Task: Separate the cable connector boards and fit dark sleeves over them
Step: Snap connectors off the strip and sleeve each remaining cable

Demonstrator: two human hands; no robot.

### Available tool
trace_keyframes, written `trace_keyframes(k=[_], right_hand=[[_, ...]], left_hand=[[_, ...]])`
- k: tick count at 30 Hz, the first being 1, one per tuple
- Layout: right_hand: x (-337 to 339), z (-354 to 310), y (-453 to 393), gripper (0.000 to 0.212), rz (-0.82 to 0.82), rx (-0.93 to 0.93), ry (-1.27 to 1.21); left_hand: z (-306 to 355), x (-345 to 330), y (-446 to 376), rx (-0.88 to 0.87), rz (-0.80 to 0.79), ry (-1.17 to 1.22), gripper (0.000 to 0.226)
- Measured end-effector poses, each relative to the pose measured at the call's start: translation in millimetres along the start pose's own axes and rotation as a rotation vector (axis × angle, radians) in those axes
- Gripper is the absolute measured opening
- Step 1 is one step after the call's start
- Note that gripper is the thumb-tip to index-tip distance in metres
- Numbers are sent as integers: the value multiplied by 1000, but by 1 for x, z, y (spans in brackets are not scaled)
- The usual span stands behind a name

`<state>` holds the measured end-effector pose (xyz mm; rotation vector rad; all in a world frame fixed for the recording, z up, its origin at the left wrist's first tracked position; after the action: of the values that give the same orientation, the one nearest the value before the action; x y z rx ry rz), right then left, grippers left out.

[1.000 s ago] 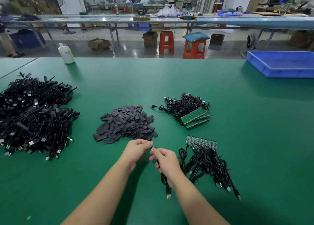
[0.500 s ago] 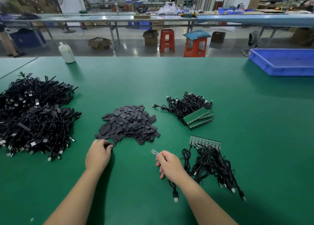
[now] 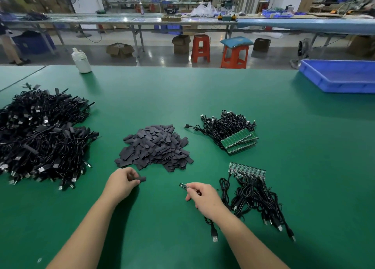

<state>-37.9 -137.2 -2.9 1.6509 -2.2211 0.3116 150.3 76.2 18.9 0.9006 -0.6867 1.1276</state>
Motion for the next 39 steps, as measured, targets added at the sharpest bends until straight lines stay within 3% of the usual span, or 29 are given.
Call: trace_keyframes(k=[3, 7, 13, 17, 25, 27, 31, 34, 36, 39], right_hand=[[1, -1, -1, 18, -25, 1, 12], [2, 2, -1, 19, -35, -21, 18], [0, 6, -3, 26, -45, -64, -90], [-1, 6, -13, 21, -90, -94, -163], [1, 8, -25, 18, -166, -77, -208], [1, 9, -24, 18, -157, -81, -224], [4, 9, -25, 20, -139, -89, -234], [3, 10, -24, 23, -134, -95, -239], [4, 9, -24, 21, -132, -93, -243], [4, 8, -23, 20, -130, -94, -243]], left_hand=[[24, -7, 24, -179, 37, -64, 20], [43, -36, 54, -408, 38, -271, 6], [38, -40, 53, -305, -28, -36, 20], [38, -43, 50, -214, -81, -11, 14], [63, -57, 61, -260, -206, 212, 18], [66, -59, 60, -296, -196, 152, 17], [70, -70, 59, -431, -171, -190, 26], [71, -64, 60, -489, -21, -384, 22], [72, -61, 60, -532, 31, -394, 22], [71, -57, 61, -520, 12, -174, 18]])
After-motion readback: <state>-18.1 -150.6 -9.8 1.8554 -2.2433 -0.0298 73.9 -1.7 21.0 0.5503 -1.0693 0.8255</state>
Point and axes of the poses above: each hand's wrist, its own y-axis away from the middle knuckle, its own x-axis out of the back of the hand, z = x × y, the point moved 6 cm from there along -y, towards the middle knuckle, and after that the axes turned 14 degrees about x, right-handed, at the moved point
